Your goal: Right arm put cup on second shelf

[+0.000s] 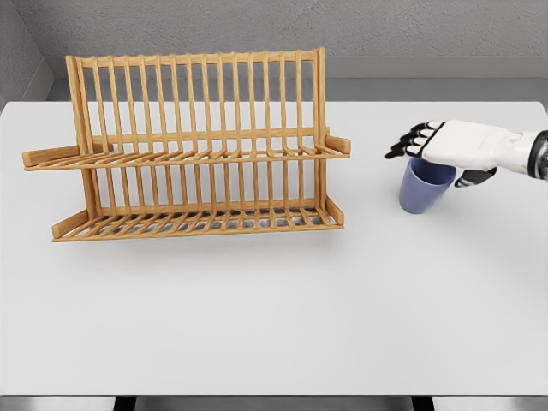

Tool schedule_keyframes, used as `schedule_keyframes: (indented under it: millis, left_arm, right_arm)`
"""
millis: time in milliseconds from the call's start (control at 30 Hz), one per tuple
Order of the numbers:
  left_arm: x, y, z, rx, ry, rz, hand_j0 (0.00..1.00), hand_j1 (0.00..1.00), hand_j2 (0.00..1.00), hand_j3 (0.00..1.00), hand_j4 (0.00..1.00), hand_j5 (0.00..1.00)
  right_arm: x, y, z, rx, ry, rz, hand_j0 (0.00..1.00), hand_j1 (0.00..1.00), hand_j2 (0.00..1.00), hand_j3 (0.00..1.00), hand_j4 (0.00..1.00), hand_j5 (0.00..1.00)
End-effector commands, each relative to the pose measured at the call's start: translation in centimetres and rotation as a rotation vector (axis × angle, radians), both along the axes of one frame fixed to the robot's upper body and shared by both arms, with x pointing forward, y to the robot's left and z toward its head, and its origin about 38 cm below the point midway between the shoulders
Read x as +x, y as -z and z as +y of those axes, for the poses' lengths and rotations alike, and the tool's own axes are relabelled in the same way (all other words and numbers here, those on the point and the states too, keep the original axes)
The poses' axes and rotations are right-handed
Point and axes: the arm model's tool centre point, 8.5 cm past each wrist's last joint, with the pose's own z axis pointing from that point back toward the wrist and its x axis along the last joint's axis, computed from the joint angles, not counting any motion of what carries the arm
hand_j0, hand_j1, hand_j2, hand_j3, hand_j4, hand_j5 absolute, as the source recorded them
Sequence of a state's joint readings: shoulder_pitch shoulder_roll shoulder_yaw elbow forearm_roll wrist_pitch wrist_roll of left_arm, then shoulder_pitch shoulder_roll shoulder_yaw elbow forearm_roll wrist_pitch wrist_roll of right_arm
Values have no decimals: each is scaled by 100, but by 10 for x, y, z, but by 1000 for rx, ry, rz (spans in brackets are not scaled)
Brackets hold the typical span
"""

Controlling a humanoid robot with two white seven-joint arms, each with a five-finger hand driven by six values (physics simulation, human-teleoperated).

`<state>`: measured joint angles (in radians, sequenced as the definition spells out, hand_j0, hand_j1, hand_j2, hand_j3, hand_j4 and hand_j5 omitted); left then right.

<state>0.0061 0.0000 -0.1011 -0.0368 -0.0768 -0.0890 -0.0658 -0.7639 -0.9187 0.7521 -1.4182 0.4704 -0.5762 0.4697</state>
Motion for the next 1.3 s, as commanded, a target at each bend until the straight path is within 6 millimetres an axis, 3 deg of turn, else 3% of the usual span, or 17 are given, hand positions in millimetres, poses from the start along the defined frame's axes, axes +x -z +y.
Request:
schedule_keyframes:
  millis: [0,400,467,667,1000,1267]
  left_arm:
    - [0,0,0,0,0,0,100,100,100,100,100,100]
    - [0,0,0,0,0,0,100,100,100,100,100,100]
    - [0,0,0,0,0,0,100,100,100,100,100,100]
    - [0,0,0,0,0,0,100,100,100,100,100,100]
    - [-1,0,0,0,0,1,100,100,100,100,100,100]
    - [0,0,0,0,0,0,100,100,100,100,100,100]
  right_arm:
    - [1,7,0,4,7,18,100,100,100,100,100,100]
    - [0,16,1,-10,0,41,100,100,100,100,100,100]
    - [0,16,1,-11,0,42,83,83,83,83,83,83]
    - [-1,17,1,-25,-1,53,67,67,67,67,67,67]
    - [2,4,3,-27,-7,22,67,67,67,67,67,67]
    - [8,-20,1,-28,-9,-29,68,68,68,68,68,68]
